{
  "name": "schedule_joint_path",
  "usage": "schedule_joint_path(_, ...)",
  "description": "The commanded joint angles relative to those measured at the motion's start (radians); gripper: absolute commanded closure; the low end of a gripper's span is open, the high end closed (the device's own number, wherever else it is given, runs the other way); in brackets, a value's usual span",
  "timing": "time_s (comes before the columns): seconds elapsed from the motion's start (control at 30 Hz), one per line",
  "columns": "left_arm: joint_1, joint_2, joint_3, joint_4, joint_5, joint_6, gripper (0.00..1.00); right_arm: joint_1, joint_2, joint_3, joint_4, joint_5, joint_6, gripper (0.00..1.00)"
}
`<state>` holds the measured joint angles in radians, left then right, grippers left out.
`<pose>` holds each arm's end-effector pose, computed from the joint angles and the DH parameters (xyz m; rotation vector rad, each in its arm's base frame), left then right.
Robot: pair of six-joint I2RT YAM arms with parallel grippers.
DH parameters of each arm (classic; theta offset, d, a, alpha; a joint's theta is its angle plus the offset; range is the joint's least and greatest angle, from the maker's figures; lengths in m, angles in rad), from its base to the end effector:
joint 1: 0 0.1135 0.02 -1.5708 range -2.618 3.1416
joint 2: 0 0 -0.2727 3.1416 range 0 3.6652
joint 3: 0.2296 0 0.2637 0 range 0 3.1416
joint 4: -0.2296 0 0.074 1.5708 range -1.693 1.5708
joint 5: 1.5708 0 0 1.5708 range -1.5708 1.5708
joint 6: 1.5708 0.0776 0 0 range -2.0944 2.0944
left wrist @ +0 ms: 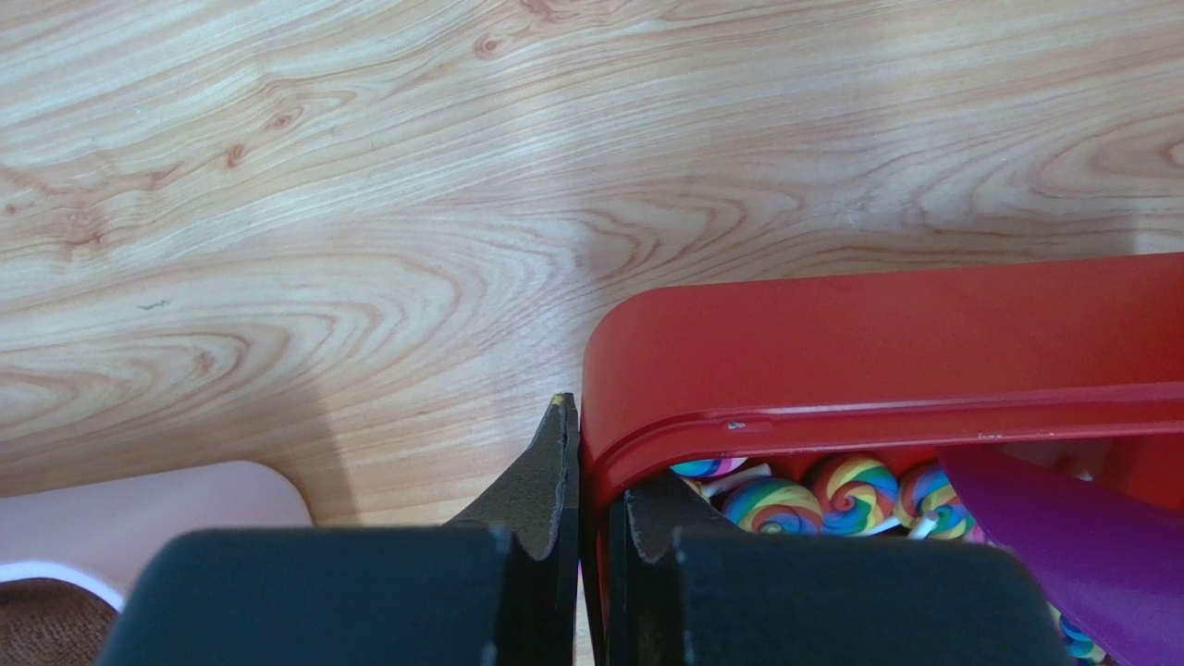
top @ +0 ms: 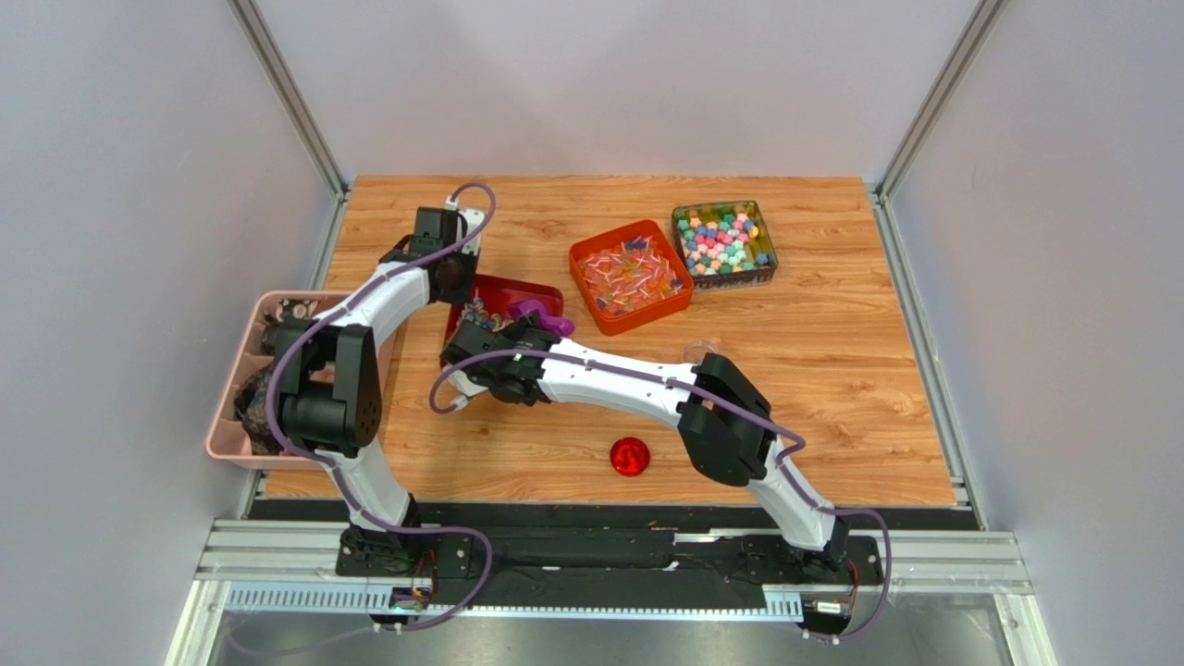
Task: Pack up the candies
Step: Scoop the fake candies from the storage box.
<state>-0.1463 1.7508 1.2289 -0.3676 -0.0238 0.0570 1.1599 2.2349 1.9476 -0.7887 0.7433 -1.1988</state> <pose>0.4126 -0.0589 0.1881 0.2393 2.4483 -0.0097 0.2533 0.4499 0.1976 -2.2141 1.1798 -0.9852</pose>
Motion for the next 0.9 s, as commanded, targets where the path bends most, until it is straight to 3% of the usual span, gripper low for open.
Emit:
schedule_joint_path(0.0,0.001,-0.068,0.03,0.059,0.078,-0.045,1.0,-0.04,-0.009,-0.006,-0.119,-0.183,0.111,1.0)
schedule_joint_path(0.43,0.001,-0.076,0.009,0.07,0.151,-0.003,1.0,-0.129,-0.064,-0.007,-0.17,-0.334,0.212,1.0)
schedule_joint_path(0.87,0.001,-0.077,0.043,-0.008,0.064,-0.051,1.0,-0.002,0.015,0.033,-0.058,-0.116,0.188,1.0)
